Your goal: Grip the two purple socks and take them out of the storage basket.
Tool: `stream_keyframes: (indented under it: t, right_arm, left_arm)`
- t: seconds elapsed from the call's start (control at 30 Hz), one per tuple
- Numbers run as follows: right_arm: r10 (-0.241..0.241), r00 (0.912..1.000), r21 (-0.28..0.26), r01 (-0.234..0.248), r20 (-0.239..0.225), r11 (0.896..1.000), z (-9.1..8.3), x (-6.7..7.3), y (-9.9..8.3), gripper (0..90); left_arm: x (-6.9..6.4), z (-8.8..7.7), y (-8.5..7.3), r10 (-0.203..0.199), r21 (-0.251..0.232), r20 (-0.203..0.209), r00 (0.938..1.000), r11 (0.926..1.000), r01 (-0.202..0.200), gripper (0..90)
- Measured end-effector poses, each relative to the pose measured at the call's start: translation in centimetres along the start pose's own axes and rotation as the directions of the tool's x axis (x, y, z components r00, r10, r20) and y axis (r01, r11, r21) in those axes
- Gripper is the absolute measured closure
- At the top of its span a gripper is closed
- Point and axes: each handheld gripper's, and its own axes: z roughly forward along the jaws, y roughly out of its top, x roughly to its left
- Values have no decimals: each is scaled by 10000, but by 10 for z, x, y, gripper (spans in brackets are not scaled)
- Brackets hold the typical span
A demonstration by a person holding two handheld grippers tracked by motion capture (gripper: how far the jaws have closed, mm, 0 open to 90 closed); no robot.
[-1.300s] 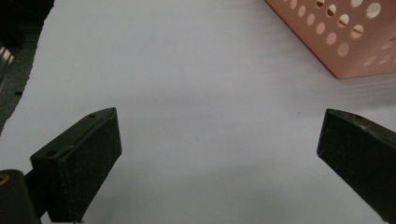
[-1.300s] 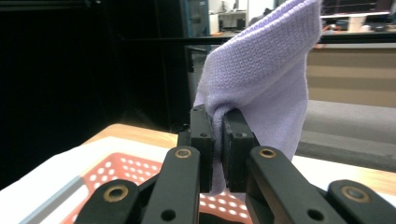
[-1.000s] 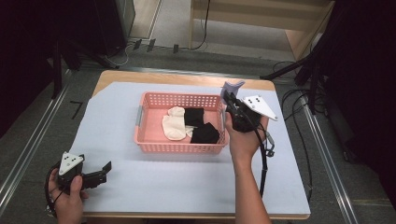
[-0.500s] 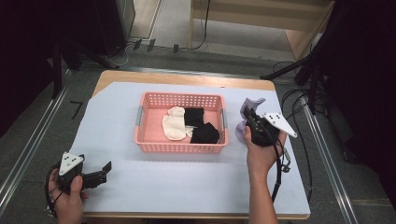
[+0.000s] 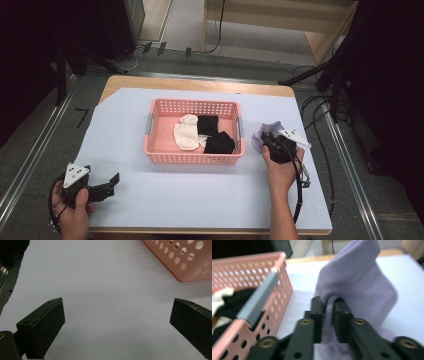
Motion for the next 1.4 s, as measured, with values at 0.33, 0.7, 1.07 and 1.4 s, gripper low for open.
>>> stream_keyframes:
  t: [0.33, 0.7, 1.07, 1.4]
  right_arm:
    - [318, 9993, -652, -330, -199, 9973, -16, -4, 4, 514]
    - [-176, 9970, -1334, 73, -759, 9910, -41, -16, -2, 289]
    - [-336, 9955, -1146, 233, -887, 9931, -65, -42, -26, 229]
    - [-156, 9983, -1150, 90, -565, 9933, -79, -61, -44, 233]
  left_arm:
    - [0, 0, 0, -91, -33, -25, 10000, 10000, 91, 5]
    - [-1, -1, 0, -38, -98, -41, 10000, 9999, 38, 5]
    - [-1, -1, -1, 53, -181, -95, 9999, 9998, -54, 5]
    - [-1, -2, -1, 92, -169, -111, 9999, 9998, -94, 5]
